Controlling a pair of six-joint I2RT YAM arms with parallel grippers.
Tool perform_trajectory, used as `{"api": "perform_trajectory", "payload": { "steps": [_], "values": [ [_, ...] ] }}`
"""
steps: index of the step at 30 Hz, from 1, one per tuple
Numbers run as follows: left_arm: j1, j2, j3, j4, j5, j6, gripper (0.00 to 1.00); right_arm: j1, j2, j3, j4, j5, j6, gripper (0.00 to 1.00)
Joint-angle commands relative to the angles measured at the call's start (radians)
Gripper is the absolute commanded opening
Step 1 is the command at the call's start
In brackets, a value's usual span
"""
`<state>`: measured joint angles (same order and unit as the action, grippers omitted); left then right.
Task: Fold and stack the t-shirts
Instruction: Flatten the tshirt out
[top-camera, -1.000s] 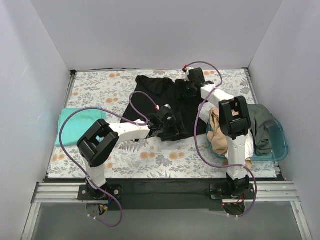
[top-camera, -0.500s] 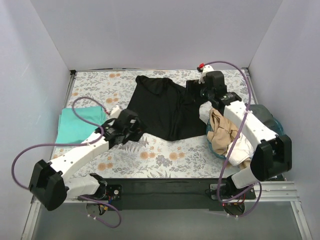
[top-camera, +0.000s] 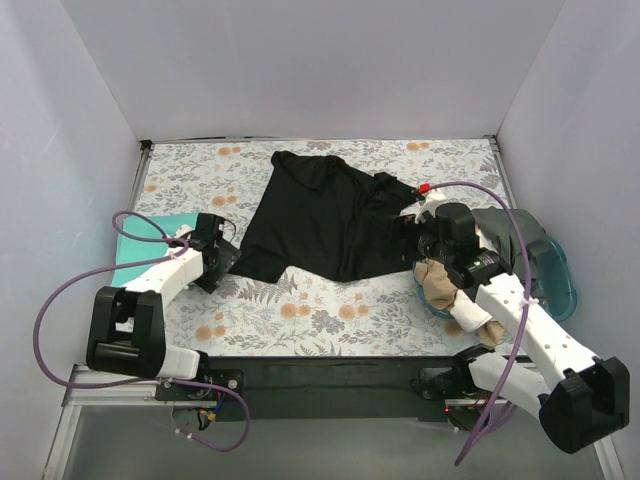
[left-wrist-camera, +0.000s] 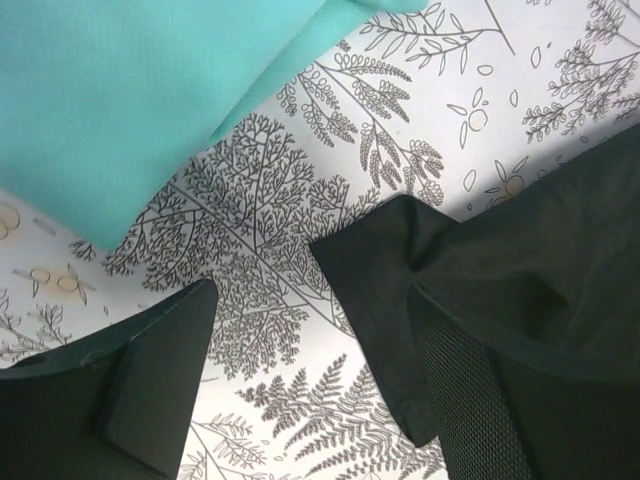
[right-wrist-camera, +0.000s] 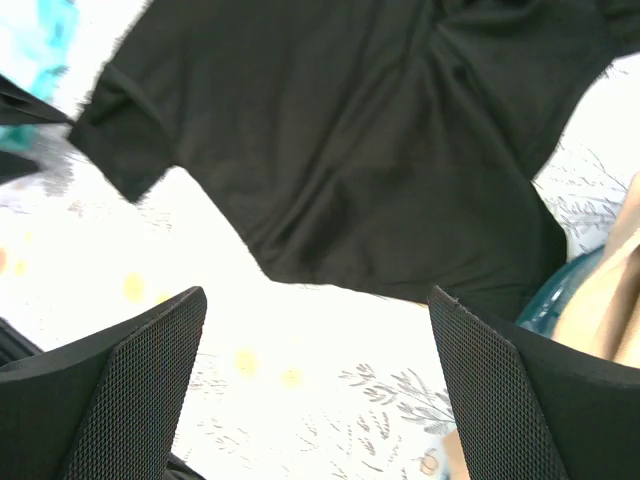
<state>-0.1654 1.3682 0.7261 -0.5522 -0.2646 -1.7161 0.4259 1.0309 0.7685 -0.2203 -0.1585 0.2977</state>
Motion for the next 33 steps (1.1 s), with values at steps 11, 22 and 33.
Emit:
{"api": "perform_trajectory", "payload": {
  "steps": [11,22,33],
  "values": [
    [0.014,0.149,0.042,0.115,0.076,0.122,0.50,-0.001,-0.126,-0.084,0.062,-0.006,0.060,0.98],
    [0.012,0.290,0.087,0.123,0.114,0.167,0.12,-0.001,-0.140,-0.103,0.064,0.039,0.044,0.98],
    [0.023,-0.036,-0.036,-0.025,-0.079,-0.066,0.00,0.062,-0.060,-0.055,0.039,0.040,-0.025,0.98]
  ]
}}
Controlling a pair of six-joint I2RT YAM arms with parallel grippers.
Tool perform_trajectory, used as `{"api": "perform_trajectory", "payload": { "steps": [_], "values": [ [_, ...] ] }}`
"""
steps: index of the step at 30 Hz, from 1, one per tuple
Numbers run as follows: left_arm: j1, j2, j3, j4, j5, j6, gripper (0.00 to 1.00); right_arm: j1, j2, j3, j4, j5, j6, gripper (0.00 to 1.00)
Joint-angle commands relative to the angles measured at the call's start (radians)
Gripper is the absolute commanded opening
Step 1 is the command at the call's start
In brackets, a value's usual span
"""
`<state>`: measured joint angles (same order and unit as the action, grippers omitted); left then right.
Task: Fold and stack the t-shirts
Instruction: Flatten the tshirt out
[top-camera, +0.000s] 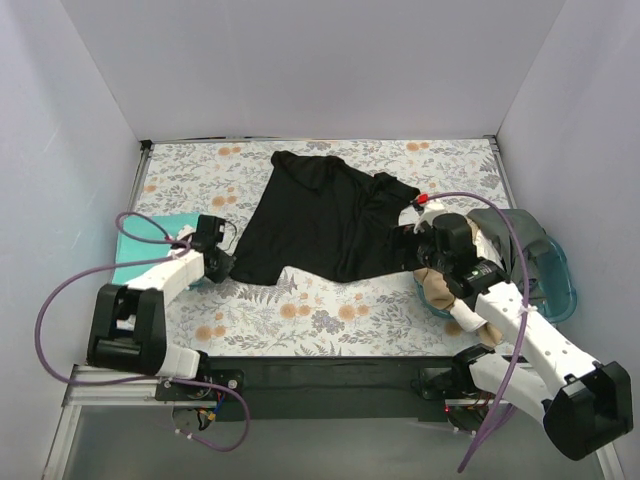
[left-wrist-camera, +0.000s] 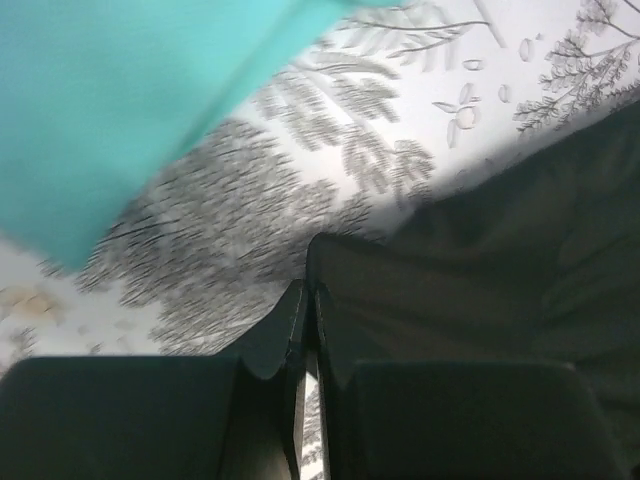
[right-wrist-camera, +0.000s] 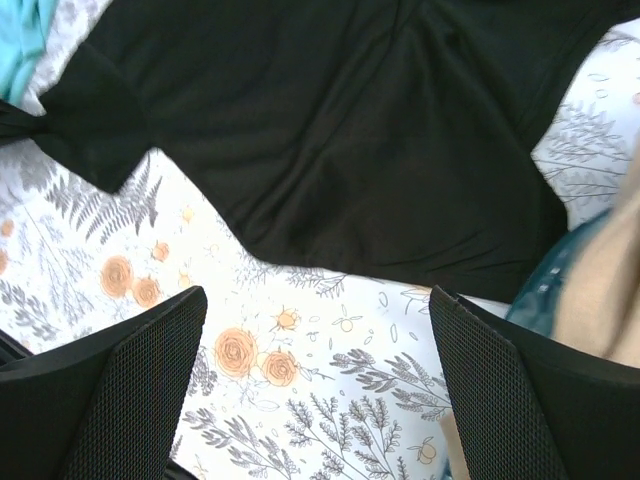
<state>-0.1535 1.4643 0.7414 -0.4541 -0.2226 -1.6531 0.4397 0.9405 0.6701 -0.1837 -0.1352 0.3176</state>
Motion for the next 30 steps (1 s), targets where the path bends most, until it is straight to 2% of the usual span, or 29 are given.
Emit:
{"api": "perform_trajectory", "payload": {
  "steps": [1,3,6,8,15,21,24,26,30],
  "values": [
    [0.046,-0.174,-0.103,-0.107,-0.104,-0.132,0.00,0.075,0.046,0.054,0.000,0.043,-0.048,0.98],
    [0.098,-0.251,-0.138,-0.107,-0.075,-0.155,0.00,0.172,0.099,0.081,-0.025,0.127,-0.048,0.98],
    [0.191,-0.295,-0.129,-0.208,-0.138,-0.215,0.00,0.283,0.176,0.131,-0.062,0.262,-0.017,0.98],
    [0.204,-0.318,-0.120,-0.231,-0.161,-0.232,0.00,0.336,0.231,0.157,-0.082,0.321,0.011,0.98],
    [0.207,-0.378,-0.106,-0.236,-0.138,-0.234,0.00,0.386,0.327,0.134,-0.194,0.489,0.201,0.98],
    [0.206,-0.412,-0.137,-0.192,-0.098,-0.201,0.00,0.387,0.274,0.011,-0.237,0.467,0.284,0.95],
    [0.206,-0.412,-0.139,-0.178,-0.078,-0.189,0.00,0.387,0.273,-0.027,-0.226,0.438,0.294,0.89],
    [0.206,-0.410,-0.140,-0.173,-0.072,-0.185,0.00,0.387,0.288,-0.041,-0.212,0.421,0.296,0.81],
    [0.206,-0.407,-0.145,-0.166,-0.069,-0.178,0.00,0.387,0.322,-0.050,-0.204,0.434,0.301,0.79]
  ]
}}
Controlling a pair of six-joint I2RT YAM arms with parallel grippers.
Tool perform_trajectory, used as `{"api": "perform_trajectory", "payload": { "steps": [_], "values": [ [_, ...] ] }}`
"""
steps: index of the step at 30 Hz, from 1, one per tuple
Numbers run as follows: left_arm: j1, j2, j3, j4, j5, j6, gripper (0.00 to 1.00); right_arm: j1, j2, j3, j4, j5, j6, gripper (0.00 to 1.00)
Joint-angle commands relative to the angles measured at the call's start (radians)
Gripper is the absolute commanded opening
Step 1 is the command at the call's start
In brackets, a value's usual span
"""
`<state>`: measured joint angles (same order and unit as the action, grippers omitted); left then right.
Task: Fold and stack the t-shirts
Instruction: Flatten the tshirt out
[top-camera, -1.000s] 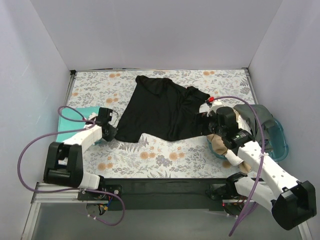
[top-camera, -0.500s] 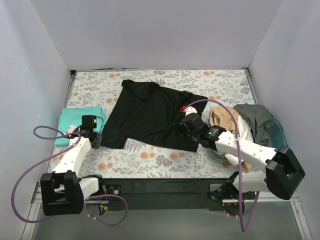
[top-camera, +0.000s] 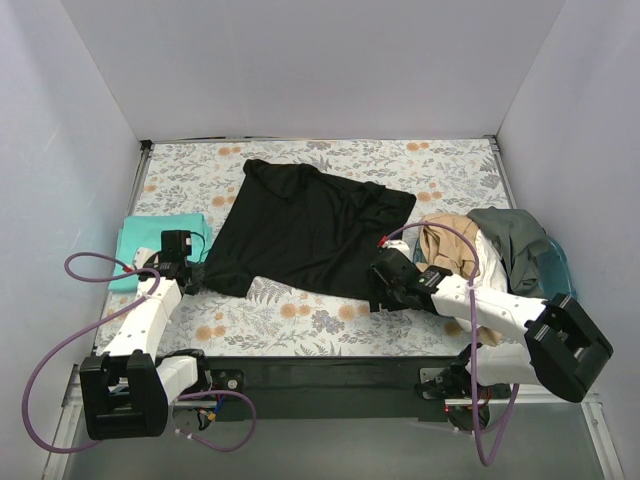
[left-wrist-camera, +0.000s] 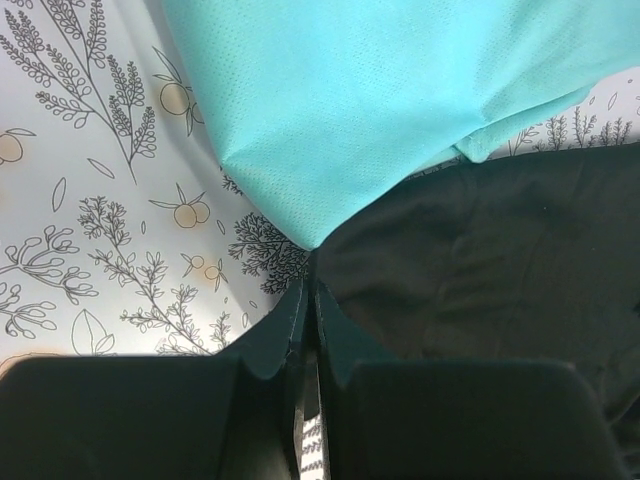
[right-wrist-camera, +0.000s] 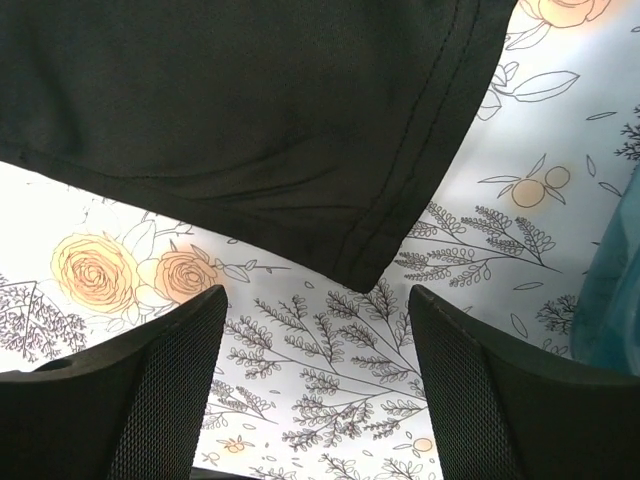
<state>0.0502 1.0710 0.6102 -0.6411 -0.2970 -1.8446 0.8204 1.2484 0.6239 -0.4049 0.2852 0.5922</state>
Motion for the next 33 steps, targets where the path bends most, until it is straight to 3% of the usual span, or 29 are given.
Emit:
{"api": "perform_trajectory", "payload": {
  "steps": [1,10,12,21,24,25,33],
  "values": [
    [0.002,-0.013,-0.015,0.024,0.012,0.015,0.00,0.006,0.028,-0.001,0.017,0.022,0.026,0.78],
    [0.002,-0.011,-0.013,0.031,0.019,0.019,0.00,0.003,0.118,0.023,0.055,0.054,0.005,0.60],
    [0.002,-0.013,-0.013,0.029,0.019,0.021,0.00,0.002,0.131,0.023,0.063,0.052,0.000,0.51],
    [0.002,-0.011,-0.026,0.035,0.033,0.031,0.00,-0.010,0.151,0.014,0.081,0.066,-0.040,0.30],
    [0.002,-0.005,-0.020,0.029,0.030,0.031,0.00,-0.010,0.145,0.011,0.086,0.074,-0.052,0.13],
    [0.002,-0.006,-0.014,0.026,0.032,0.033,0.00,-0.010,0.140,0.013,0.084,0.077,-0.054,0.02],
    [0.000,-0.091,0.060,-0.006,0.122,0.077,0.00,-0.012,-0.048,0.039,0.078,0.137,-0.112,0.01]
  ]
}}
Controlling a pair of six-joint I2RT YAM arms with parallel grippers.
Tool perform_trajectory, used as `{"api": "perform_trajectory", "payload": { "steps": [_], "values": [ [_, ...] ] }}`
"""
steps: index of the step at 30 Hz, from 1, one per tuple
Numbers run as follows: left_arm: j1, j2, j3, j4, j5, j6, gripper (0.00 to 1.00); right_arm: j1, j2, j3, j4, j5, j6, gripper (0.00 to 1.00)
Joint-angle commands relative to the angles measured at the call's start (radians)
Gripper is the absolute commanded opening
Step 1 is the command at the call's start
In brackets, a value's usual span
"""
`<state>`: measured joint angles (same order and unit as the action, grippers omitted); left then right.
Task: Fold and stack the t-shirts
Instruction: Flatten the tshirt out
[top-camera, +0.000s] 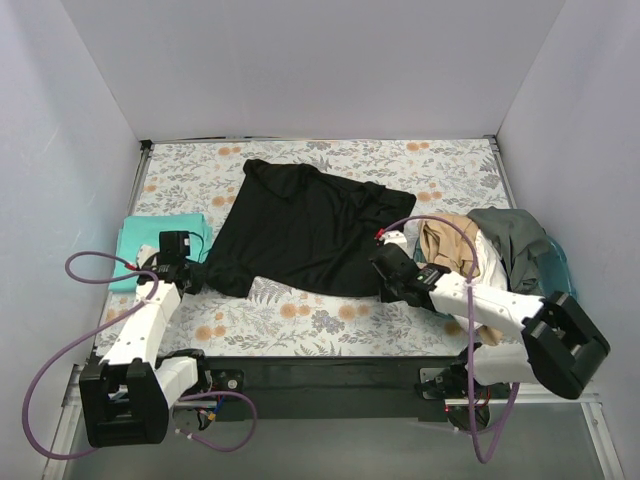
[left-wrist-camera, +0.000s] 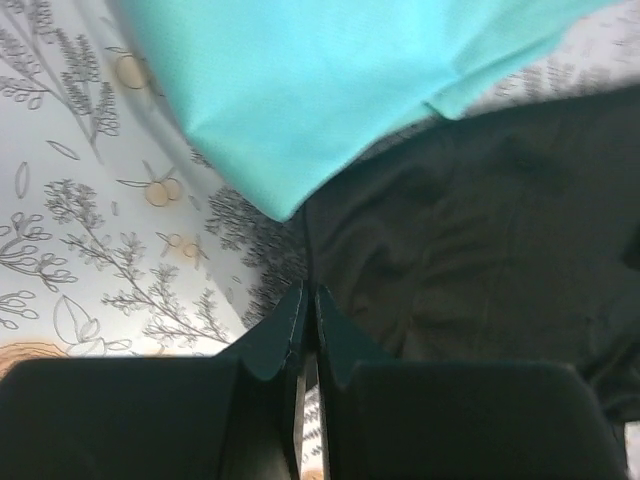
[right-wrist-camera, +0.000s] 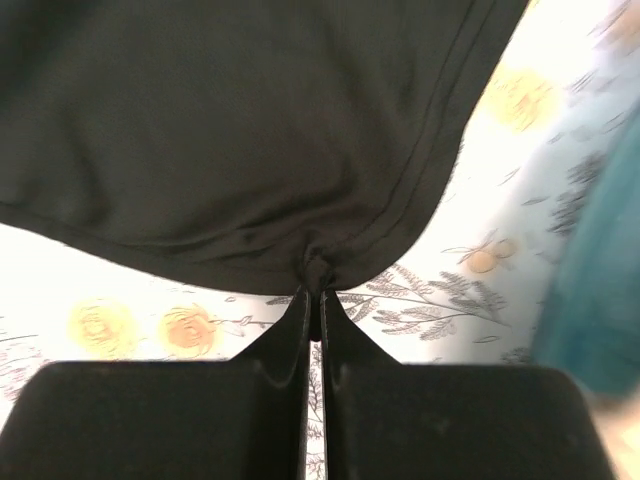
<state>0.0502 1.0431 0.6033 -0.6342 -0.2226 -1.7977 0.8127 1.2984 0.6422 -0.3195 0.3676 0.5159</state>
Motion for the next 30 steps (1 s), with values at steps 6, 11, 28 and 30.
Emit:
{"api": "perform_trajectory", "payload": {
  "steps": [6,11,28,30],
  "values": [
    [0.000,-0.186,0.251,-0.025,0.143,0.080,0.00,-0.004,-0.304,0.118,-0.009,0.137,-0.129,0.01],
    [0.000,-0.207,0.473,-0.088,0.135,0.080,0.00,-0.003,-0.409,0.256,-0.026,0.180,-0.215,0.01],
    [0.000,-0.049,1.377,-0.235,0.124,0.245,0.00,-0.003,-0.494,0.807,-0.142,-0.111,-0.355,0.01],
    [0.000,-0.041,1.470,-0.242,0.114,0.254,0.00,-0.003,-0.499,0.862,-0.167,-0.136,-0.355,0.01]
  ]
}}
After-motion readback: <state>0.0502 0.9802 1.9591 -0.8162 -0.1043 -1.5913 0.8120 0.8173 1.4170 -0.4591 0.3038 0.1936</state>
